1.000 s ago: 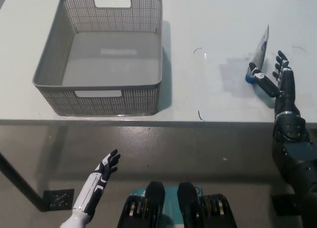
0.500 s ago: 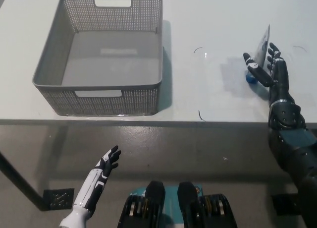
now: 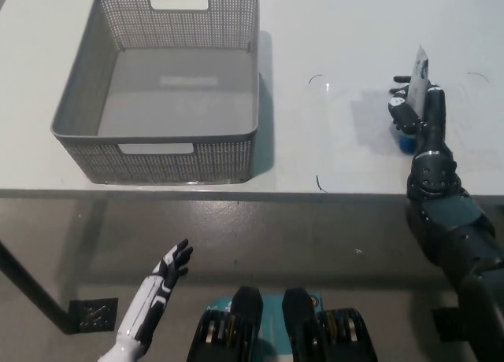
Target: Use the right hand to pick up a shampoo and place it into a container on the left side
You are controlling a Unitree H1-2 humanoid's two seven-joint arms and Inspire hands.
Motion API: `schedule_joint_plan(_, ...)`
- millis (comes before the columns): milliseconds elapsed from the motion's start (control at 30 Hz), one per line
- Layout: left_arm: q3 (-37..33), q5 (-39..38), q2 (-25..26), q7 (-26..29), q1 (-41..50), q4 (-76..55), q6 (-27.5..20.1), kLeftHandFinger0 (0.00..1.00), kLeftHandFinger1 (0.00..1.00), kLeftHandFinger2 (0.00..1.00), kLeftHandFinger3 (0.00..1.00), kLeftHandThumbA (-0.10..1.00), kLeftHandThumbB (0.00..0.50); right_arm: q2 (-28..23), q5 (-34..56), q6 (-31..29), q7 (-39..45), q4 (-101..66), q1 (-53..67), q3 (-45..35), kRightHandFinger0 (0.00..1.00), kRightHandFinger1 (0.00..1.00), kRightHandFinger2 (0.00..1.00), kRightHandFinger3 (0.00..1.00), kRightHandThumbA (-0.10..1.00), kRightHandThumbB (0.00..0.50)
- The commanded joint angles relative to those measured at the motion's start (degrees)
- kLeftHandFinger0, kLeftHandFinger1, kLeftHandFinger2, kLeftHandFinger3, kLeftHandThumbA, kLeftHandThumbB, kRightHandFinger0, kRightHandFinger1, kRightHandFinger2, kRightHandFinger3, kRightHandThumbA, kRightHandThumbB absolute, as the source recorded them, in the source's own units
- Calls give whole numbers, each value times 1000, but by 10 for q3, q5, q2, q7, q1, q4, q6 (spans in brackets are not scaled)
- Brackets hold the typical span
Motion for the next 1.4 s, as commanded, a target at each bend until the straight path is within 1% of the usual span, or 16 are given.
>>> schedule_joint_plan(0,-2,-11,0,-12,14,-31,14,1000,1000,1000,1000,995,131,-4,41,-12,-6,-13,-8,-34,0,57,494,654,-100,133)
schedule_joint_plan(133,-1,-6,-2,-5,18,-30,8,1000,1000,1000,1000,981,117,-2,41,-20,-5,-18,-6,-44,0,17,471,660,-100,140)
schedule_joint_plan(233,-1,-8,-3,-7,22,-33,8,1000,1000,1000,1000,977,103,2,14,-20,-30,-32,-7,-27,0,21,498,659,-100,154)
schedule_joint_plan(300,-2,-11,-1,-11,24,-39,24,1000,1000,1000,1000,975,114,8,10,-23,-35,-46,-10,-23,0,14,508,648,-100,155)
schedule_joint_plan(333,-3,-15,0,-15,26,-46,43,1000,1000,1000,1000,973,143,11,5,-32,-34,-57,-10,-18,0,24,524,645,-100,148)
schedule_joint_plan(400,-5,-12,2,-16,31,-52,46,1000,1000,1000,1000,963,148,19,-14,-35,-47,-91,-8,-4,0,130,601,667,-100,148)
schedule_joint_plan(500,-6,-11,3,-18,34,-52,48,1000,1000,1000,1000,958,148,34,-19,-37,-42,-157,0,6,0,189,627,657,-100,151)
schedule_joint_plan(600,-7,-13,1,-20,39,-48,43,1000,1000,1000,1000,955,145,60,-28,-5,-23,-267,22,22,0,154,548,609,-100,125)
schedule_joint_plan(667,-8,-13,0,-20,40,-43,40,1000,1000,1000,1000,955,153,79,-17,35,-4,-335,36,26,0,112,518,634,-100,122)
schedule_joint_plan(767,-9,-4,0,-16,35,-30,25,1000,1000,1000,1000,959,145,101,-44,76,-11,-387,34,47,0,165,581,676,-100,144)
schedule_joint_plan(833,-9,-3,0,-16,33,-24,23,1000,1000,1000,1000,959,148,115,-48,75,-6,-397,28,57,0,236,663,686,-100,150)
schedule_joint_plan(900,-11,-1,0,-16,34,-26,28,1000,1000,1000,1000,960,163,127,-47,79,0,-401,21,65,0,262,675,688,-100,137)
schedule_joint_plan(967,-11,-4,0,-18,32,-22,28,1000,1000,1000,1000,954,184,142,-60,81,2,-401,9,83,0,275,684,711,-100,136)
schedule_joint_plan(1100,-14,2,-1,-17,28,-11,17,1000,1000,1000,1000,955,191,164,-60,83,7,-388,-9,97,0,272,682,738,-100,130)
schedule_joint_plan(1233,-15,-4,-1,-22,29,-15,29,1000,1000,1000,1000,948,219,185,-58,87,8,-360,-26,104,0,300,703,709,-100,137)
schedule_joint_plan(1367,-15,-11,-4,-26,24,-8,25,1000,1000,1000,1000,904,205,197,-68,71,3,-318,-48,112,0,303,718,716,-100,146)
